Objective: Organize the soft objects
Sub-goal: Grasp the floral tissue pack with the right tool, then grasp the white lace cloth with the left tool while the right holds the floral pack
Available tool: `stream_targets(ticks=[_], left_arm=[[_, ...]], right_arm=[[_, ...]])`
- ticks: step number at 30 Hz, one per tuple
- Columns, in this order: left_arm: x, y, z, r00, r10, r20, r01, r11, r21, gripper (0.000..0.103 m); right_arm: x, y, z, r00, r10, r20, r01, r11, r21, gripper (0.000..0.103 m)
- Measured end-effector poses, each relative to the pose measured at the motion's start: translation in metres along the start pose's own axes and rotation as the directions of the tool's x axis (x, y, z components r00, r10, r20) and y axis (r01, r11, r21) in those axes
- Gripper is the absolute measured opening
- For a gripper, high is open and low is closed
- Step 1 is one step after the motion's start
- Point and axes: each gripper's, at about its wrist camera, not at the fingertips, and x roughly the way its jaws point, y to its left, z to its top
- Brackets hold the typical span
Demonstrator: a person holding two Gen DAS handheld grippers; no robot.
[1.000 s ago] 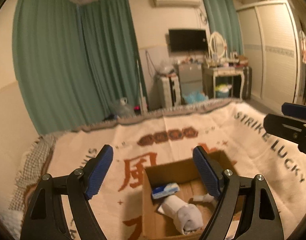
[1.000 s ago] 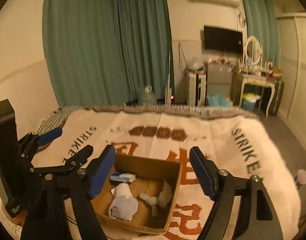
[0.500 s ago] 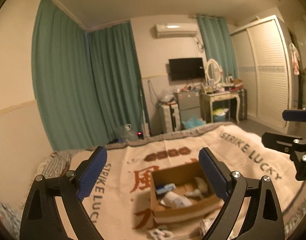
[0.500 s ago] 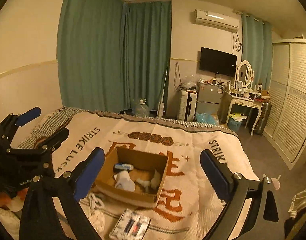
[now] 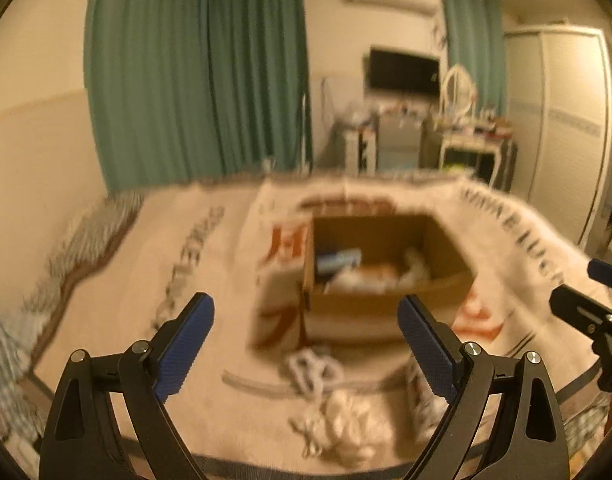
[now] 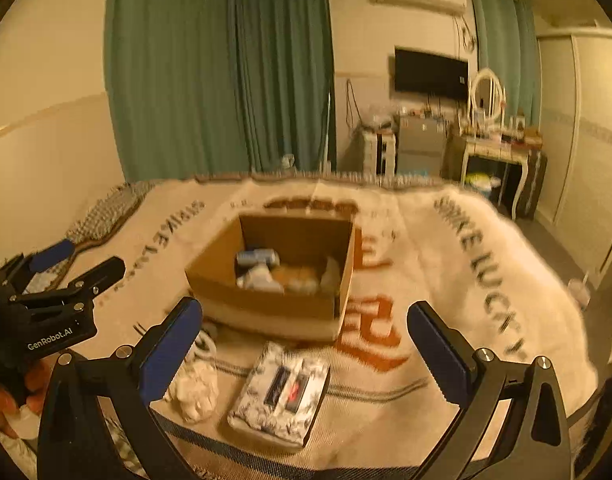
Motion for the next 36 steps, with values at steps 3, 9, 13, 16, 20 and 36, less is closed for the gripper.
stream_targets(ticks=[3,9,13,16,20,36], left_arm=[[0.02,-0.003,-0.024,0.998,0.013,-0.065,-0.013,1.0,0.003,0.094],[0.045,-0.012,-0.062,0.984,-0.007,-0.176,0.013,0.999,0.035,0.094],[0.054,-0.008,-0.081,0.971,-0.025,-0.237,0.031,0.999,0.021,0.093],[0.055,-0.004,-0.088,0.968,-0.019,-0.25,0.027,0.999,0.029,0.093],[0.052,0.0,-0.091,0.968,-0.025,-0.248,0.033,0.999,0.027,0.093],[0.055,-0.042,-0.11,0.94,-0.131,-0.315,0.181,0.974,0.135,0.074]], right_arm=[[0.033,-0.005,-0.027,0.998,0.0,-0.058,0.002,0.999,0.038,0.103],[0.087,-0.008,-0.07,0.98,0.033,-0.197,-0.015,0.996,0.091,0.103],[0.104,0.002,-0.087,0.962,0.053,-0.267,-0.039,0.998,0.056,0.103],[0.112,0.008,-0.095,0.95,0.082,-0.302,-0.067,0.996,0.06,0.103],[0.124,0.015,-0.111,0.93,0.083,-0.357,-0.069,0.996,0.051,0.103],[0.103,-0.003,-0.103,0.953,0.084,-0.292,-0.077,0.996,0.035,0.056]])
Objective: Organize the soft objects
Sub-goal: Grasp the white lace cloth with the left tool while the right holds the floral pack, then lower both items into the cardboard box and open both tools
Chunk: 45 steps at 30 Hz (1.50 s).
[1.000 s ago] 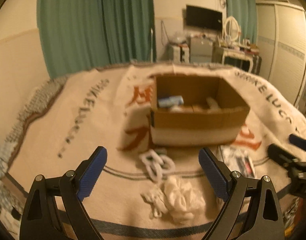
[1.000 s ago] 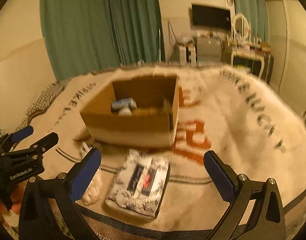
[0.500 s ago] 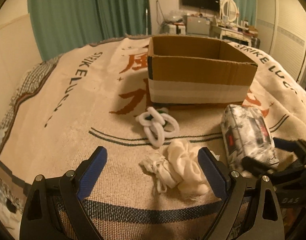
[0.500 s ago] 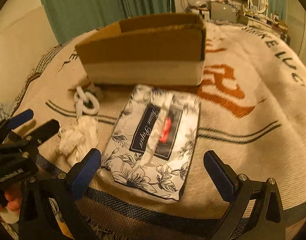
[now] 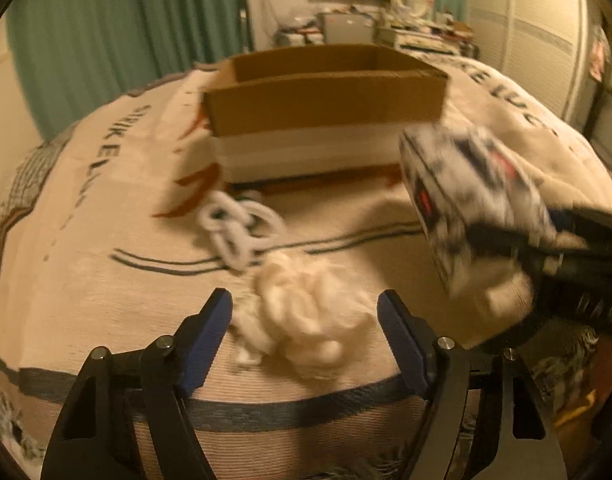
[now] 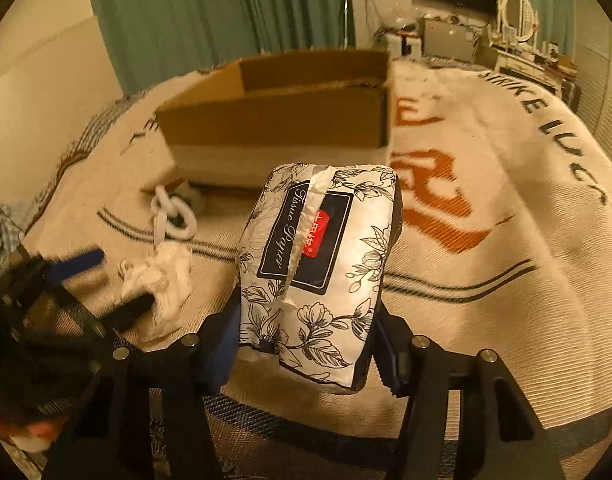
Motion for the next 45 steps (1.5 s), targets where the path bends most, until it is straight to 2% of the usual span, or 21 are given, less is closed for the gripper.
stream_targets(ticks=[2,6,7,8,10,11,15,20,23,25,30,33,39,45], left_arm=[[0.007,-0.008,-0.001,1.0,-0.024,-0.018,0.024,0.999,0.021,0.067],[0.021,-0.012,0.002,0.999,-0.028,-0.036,0.029,0.999,0.027,0.065],[0.025,-0.011,0.002,0.999,-0.025,-0.039,0.027,0.999,0.031,0.06],[0.029,-0.012,0.002,0.999,-0.015,-0.045,0.017,0.999,0.041,0.049],[0.035,-0.012,0.0,0.998,-0.001,-0.063,0.004,0.999,0.05,0.041],[0.035,-0.01,-0.001,0.998,-0.007,-0.063,0.01,0.999,0.043,0.033],[0.023,-0.003,0.001,0.999,-0.033,-0.041,0.034,0.999,0.031,0.019],[-0.006,0.001,0.011,0.997,-0.07,0.016,0.069,0.998,0.011,0.018],[-0.032,0.003,0.027,0.99,-0.131,0.058,0.131,0.991,0.004,0.018],[-0.048,0.005,0.039,0.985,-0.145,0.097,0.145,0.989,0.012,0.018],[-0.078,0.013,0.077,0.968,-0.177,0.181,0.176,0.984,0.023,0.018],[-0.089,0.017,0.105,0.959,-0.168,0.227,0.166,0.986,0.028,0.018],[-0.089,0.023,0.155,0.944,-0.131,0.302,0.122,0.991,0.049,0.018],[-0.047,0.029,0.205,0.95,-0.089,0.3,0.082,0.996,0.035,0.018]], right_arm=[[-0.005,-0.004,0.001,1.0,-0.004,0.009,0.004,1.0,0.008,0.056],[-0.003,-0.009,0.001,1.0,0.01,-0.006,-0.01,1.0,0.021,0.056],[-0.002,-0.009,0.0,1.0,0.015,-0.01,-0.015,1.0,0.022,0.056],[0.0,-0.007,0.0,1.0,0.018,-0.013,-0.017,1.0,0.02,0.056],[0.001,-0.005,-0.001,1.0,0.021,-0.016,-0.021,1.0,0.015,0.056],[0.0,-0.004,0.0,0.999,0.03,-0.012,-0.03,0.999,0.013,0.056],[-0.007,-0.001,0.001,0.999,0.043,0.012,-0.043,0.999,0.001,0.056],[-0.022,0.006,0.006,0.997,0.059,0.041,-0.059,0.998,-0.007,0.056],[-0.037,0.01,0.012,0.995,0.068,0.073,-0.067,0.998,-0.017,0.056],[-0.048,0.012,0.018,0.993,0.073,0.098,-0.071,0.997,-0.025,0.056],[-0.079,0.014,0.048,0.98,0.063,0.187,-0.053,0.997,-0.056,0.056],[-0.091,0.012,0.072,0.97,0.063,0.234,-0.048,0.996,-0.069,0.056],[-0.093,0.009,0.128,0.956,0.061,0.288,-0.034,0.995,-0.099,0.056],[-0.063,-0.002,0.189,0.953,0.084,0.291,-0.057,0.993,-0.099,0.056]])
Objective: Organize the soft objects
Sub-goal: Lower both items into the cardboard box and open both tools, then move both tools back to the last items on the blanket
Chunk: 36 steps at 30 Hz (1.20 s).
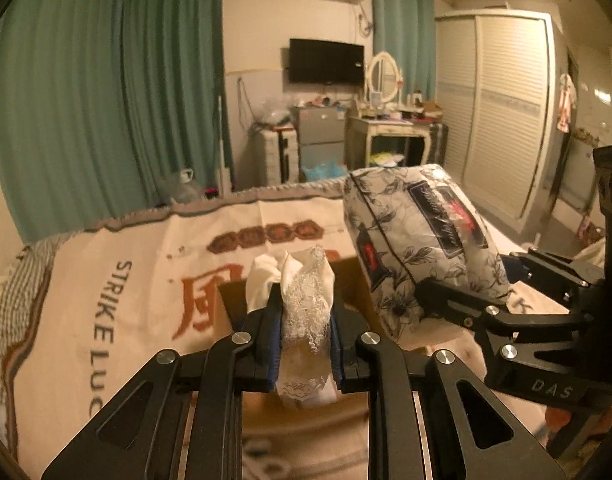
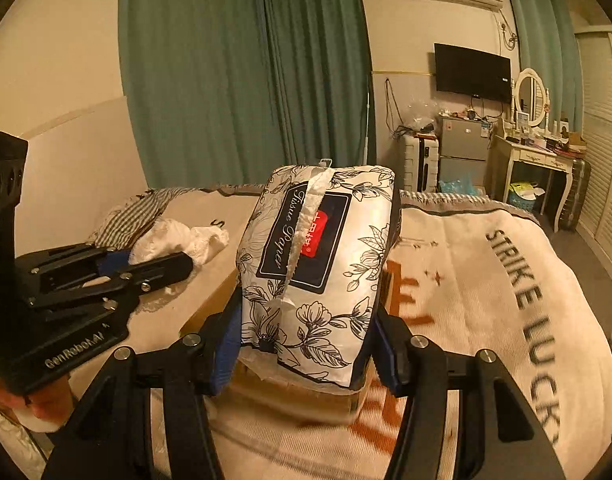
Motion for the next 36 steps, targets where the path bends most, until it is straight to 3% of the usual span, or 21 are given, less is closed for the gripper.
stream_targets(ticks=[8,16,17,20,21,23,24,31,36], left_arm=[[0.095,0.014,-0.018,0.991,0.042,-0.129,-0.04,0.999,0.018,0.019],[0.131,0.017,-0.044,0.976,0.066,-0.208,-0.061,0.998,0.029,0.019],[0.131,0.016,-0.045,0.975,0.076,-0.207,-0.071,0.997,0.031,0.024],[0.127,0.019,-0.044,0.975,0.105,-0.197,-0.105,0.994,0.007,0.028],[0.127,0.022,-0.042,0.971,0.127,-0.202,-0.129,0.992,0.005,0.041],[0.12,0.024,-0.041,0.973,0.146,-0.179,-0.146,0.989,0.01,0.058],[0.112,0.024,-0.039,0.975,0.158,-0.155,-0.157,0.987,0.015,0.061],[0.045,0.028,-0.021,0.981,0.185,-0.066,-0.186,0.982,-0.024,0.062],[-0.019,0.023,-0.016,0.978,0.208,0.023,-0.209,0.978,0.004,0.063]], right_arm=[[0.089,-0.027,-0.004,0.994,0.031,-0.109,-0.025,0.998,0.055,0.056],[0.146,-0.043,-0.037,0.978,0.06,-0.202,-0.041,0.994,0.098,0.058],[0.147,-0.043,-0.038,0.978,0.058,-0.198,-0.04,0.995,0.095,0.061],[0.145,-0.043,-0.038,0.981,0.047,-0.189,-0.028,0.994,0.103,0.063],[0.143,-0.043,-0.038,0.982,0.041,-0.184,-0.021,0.994,0.105,0.067],[0.136,-0.043,-0.035,0.986,0.011,-0.164,0.007,0.994,0.106,0.076],[0.129,-0.044,-0.034,0.988,0.003,-0.152,0.014,0.994,0.109,0.078],[0.066,-0.029,-0.023,0.997,-0.033,-0.071,0.041,0.993,0.107,0.082],[0.005,-0.003,-0.017,0.996,-0.091,-0.013,0.092,0.994,0.055,0.087]])
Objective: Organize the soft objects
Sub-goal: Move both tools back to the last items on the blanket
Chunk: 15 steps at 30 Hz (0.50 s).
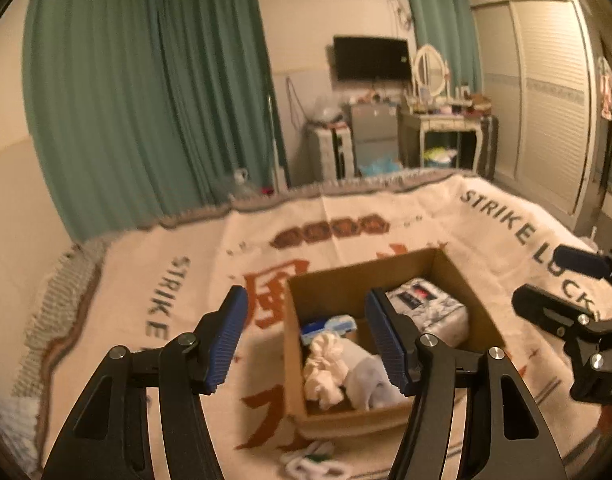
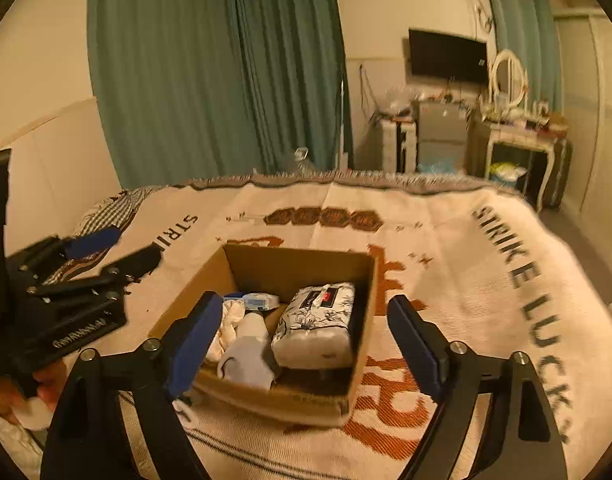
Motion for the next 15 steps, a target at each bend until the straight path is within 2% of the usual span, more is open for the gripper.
stream_targets(ticks=[1,2,3,6,10,13,15], left_arm=[[-0.008,0.001,0.0,1.0,-0.004,0.01,0.004,1.0,0.002,0.067],[-0.019,0.003,-0.002,1.0,-0.007,0.022,0.007,1.0,0.005,0.077],[-0.03,0.005,-0.004,0.999,-0.001,0.044,0.001,1.0,0.005,0.083],[-0.051,0.009,-0.014,0.997,-0.003,0.078,0.002,1.0,0.017,0.084],[-0.055,0.019,-0.029,0.999,-0.037,0.039,0.036,0.999,0.014,0.084],[-0.053,0.025,-0.042,0.997,-0.072,0.01,0.072,0.997,0.036,0.084],[-0.05,0.028,-0.05,0.998,-0.068,-0.007,0.068,0.996,0.06,0.084]], right_arm=[[-0.011,0.004,0.001,1.0,-0.005,0.012,0.005,1.0,-0.006,0.088],[-0.022,0.007,0.0,1.0,-0.01,0.024,0.01,1.0,-0.012,0.09],[-0.034,0.011,0.0,0.999,-0.018,0.035,0.018,1.0,-0.019,0.094],[-0.062,0.025,-0.005,0.998,-0.034,0.054,0.036,0.998,-0.041,0.102],[-0.083,0.043,-0.019,0.996,-0.048,0.071,0.051,0.997,-0.052,0.103],[-0.085,0.055,-0.031,0.996,-0.059,0.068,0.063,0.996,-0.067,0.103],[-0.079,0.066,-0.041,0.996,-0.059,0.063,0.063,0.995,-0.072,0.103]])
